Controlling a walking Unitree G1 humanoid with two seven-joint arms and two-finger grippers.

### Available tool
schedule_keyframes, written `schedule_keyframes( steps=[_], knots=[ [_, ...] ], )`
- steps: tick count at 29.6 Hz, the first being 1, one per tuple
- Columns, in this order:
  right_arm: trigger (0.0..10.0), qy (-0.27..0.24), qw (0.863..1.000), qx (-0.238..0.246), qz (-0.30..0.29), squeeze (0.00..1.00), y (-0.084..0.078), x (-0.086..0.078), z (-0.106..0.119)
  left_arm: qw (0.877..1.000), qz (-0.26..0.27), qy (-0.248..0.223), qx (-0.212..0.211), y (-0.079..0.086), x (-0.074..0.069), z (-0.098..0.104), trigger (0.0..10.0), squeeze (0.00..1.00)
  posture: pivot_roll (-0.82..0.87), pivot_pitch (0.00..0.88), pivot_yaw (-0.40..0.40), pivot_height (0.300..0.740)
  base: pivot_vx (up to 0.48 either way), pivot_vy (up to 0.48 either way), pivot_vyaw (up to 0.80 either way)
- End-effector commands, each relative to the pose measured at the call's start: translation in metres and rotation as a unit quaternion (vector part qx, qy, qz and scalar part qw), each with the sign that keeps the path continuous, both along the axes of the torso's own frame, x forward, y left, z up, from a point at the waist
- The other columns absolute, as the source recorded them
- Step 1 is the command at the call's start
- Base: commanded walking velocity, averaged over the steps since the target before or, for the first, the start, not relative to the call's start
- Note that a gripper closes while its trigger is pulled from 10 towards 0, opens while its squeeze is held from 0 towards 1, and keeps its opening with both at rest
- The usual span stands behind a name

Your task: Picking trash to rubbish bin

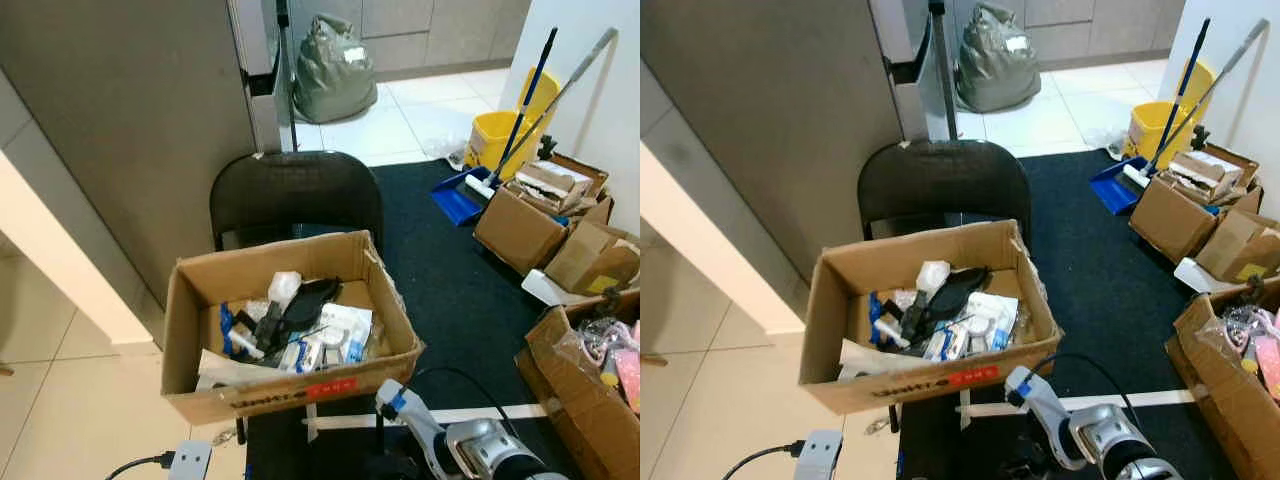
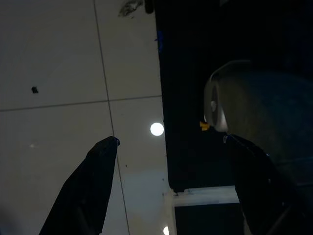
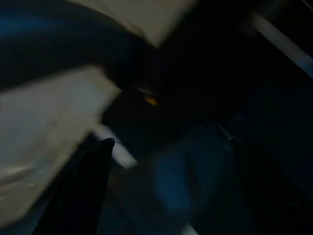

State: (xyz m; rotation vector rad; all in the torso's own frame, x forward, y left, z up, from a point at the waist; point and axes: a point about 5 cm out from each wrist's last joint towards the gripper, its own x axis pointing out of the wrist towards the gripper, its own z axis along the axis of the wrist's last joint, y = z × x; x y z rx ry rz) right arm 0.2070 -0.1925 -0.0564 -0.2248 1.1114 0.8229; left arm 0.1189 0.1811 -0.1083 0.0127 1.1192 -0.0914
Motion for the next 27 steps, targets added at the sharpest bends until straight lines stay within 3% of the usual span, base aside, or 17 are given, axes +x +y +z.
schedule_keyframes(
  steps=[1, 5, 11, 13, 19, 27],
  knots=[
    [10.0, -0.003, 0.998, -0.052, -0.034, 0.00, -0.006, -0.014, -0.012, 1.000, 0.001, 0.031, -0.002, -0.001, -0.015, -0.005, 10.0, 0.00, 0.00, 0.053, 0.086, 0.740, -0.330, 0.000, 0.00],
    [10.0, -0.002, 0.992, -0.090, -0.085, 0.00, -0.013, -0.033, -0.024, 1.000, 0.001, 0.031, -0.001, -0.001, -0.015, -0.005, 10.0, 0.00, 0.00, 0.049, 0.087, 0.740, -0.329, 0.000, 0.00],
    [10.0, -0.009, 0.979, -0.125, -0.158, 0.00, -0.019, -0.046, -0.032, 1.000, -0.002, 0.031, 0.001, 0.000, -0.015, -0.005, 10.0, 0.00, 0.00, 0.049, 0.089, 0.740, -0.330, 0.000, 0.00],
    [10.0, -0.020, 0.968, -0.177, -0.175, 0.00, -0.029, -0.057, -0.036, 1.000, -0.004, 0.031, 0.001, 0.000, -0.015, -0.005, 10.0, 0.00, 0.00, 0.049, 0.089, 0.740, -0.330, 0.000, 0.00],
    [10.0, -0.003, 0.962, -0.206, -0.179, 0.00, -0.032, -0.077, -0.043, 1.000, -0.005, 0.031, 0.000, 0.000, -0.014, -0.004, 10.0, 0.00, 0.00, 0.047, 0.091, 0.740, -0.331, 0.000, 0.00],
    [10.0, 0.009, 0.958, -0.217, -0.189, 0.00, -0.033, -0.088, -0.046, 1.000, 0.010, 0.026, 0.000, 0.000, -0.012, -0.004, 10.0, 0.00, 0.00, 0.049, 0.087, 0.740, -0.157, 0.000, 0.00]
  ],
)
